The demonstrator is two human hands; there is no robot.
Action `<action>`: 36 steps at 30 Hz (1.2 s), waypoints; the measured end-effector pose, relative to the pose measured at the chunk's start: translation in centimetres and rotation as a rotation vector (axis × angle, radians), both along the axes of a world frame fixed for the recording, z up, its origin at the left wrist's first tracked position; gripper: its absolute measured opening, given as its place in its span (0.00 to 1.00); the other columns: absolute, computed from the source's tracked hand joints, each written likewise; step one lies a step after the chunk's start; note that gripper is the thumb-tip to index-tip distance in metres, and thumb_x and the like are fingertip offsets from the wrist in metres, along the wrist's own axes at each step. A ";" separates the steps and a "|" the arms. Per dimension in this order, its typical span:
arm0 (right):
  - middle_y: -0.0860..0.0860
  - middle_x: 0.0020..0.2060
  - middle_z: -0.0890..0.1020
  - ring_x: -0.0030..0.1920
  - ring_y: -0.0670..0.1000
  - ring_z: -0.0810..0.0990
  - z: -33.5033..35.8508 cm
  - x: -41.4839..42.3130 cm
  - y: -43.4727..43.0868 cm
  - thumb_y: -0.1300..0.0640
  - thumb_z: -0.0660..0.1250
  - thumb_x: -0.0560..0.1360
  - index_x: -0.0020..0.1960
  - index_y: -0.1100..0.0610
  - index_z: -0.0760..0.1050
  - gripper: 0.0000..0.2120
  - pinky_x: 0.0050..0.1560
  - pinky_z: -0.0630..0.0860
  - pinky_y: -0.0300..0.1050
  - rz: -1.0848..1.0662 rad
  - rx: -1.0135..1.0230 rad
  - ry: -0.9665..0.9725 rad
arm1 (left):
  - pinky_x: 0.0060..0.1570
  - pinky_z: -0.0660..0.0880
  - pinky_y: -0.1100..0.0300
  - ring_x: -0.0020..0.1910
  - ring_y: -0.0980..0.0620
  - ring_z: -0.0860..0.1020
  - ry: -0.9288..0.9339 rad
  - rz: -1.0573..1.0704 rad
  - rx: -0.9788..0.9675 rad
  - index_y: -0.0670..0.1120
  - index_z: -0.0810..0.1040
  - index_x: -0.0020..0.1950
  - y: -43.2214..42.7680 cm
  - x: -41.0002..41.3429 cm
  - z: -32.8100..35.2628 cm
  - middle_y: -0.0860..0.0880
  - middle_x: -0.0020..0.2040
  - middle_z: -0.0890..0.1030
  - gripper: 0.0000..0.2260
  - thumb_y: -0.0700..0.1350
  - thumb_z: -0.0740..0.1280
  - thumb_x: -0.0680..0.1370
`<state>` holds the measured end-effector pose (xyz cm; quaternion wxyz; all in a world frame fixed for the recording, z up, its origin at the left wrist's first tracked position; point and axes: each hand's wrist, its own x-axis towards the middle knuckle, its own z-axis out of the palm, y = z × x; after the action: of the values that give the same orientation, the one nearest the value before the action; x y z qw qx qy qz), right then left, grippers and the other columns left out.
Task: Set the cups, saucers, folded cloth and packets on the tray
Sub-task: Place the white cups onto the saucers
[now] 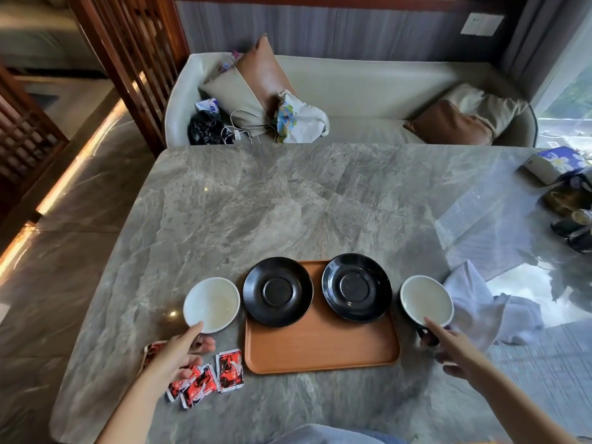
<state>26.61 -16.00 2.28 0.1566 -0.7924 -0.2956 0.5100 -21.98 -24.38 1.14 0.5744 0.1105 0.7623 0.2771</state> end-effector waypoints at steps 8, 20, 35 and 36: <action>0.49 0.25 0.72 0.26 0.47 0.66 -0.4 -1.9 -0.6 0.42 0.65 0.74 0.32 0.55 0.73 0.19 0.30 0.61 0.36 -0.129 0.015 0.231 | 0.18 0.58 0.69 0.24 0.54 0.72 -0.034 0.110 -0.001 0.44 0.71 0.34 0.3 2.3 0.4 0.44 0.42 0.83 0.17 0.54 0.61 0.78; 0.50 0.27 0.70 0.22 0.46 0.72 -1.1 -2.7 -0.3 0.45 0.66 0.73 0.36 0.54 0.69 0.15 0.25 0.72 0.34 -0.424 0.068 0.384 | 0.19 0.64 0.68 0.24 0.57 0.75 -0.022 0.195 0.097 0.46 0.73 0.36 -0.1 3.5 0.3 0.46 0.39 0.83 0.14 0.53 0.62 0.77; 0.49 0.28 0.70 0.27 0.46 0.70 2.1 -8.4 2.3 0.45 0.64 0.75 0.32 0.53 0.67 0.17 0.31 0.62 0.39 -0.066 0.140 0.414 | 0.20 0.67 0.68 0.30 0.55 0.74 -0.152 0.120 0.175 0.47 0.70 0.34 4.2 8.9 4.1 0.45 0.42 0.80 0.16 0.53 0.60 0.79; 0.50 0.28 0.69 0.27 0.47 0.69 2.0 -8.8 2.3 0.45 0.64 0.75 0.33 0.54 0.68 0.17 0.30 0.60 0.39 -0.048 0.135 0.406 | 0.20 0.67 0.68 0.28 0.55 0.75 -0.156 0.118 0.163 0.46 0.70 0.34 4.4 9.5 4.1 0.46 0.42 0.80 0.16 0.53 0.60 0.79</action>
<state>17.78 -13.74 4.27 0.2777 -0.6681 -0.2725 0.6342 -12.49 -20.02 5.27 0.6038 0.0899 0.6954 0.3792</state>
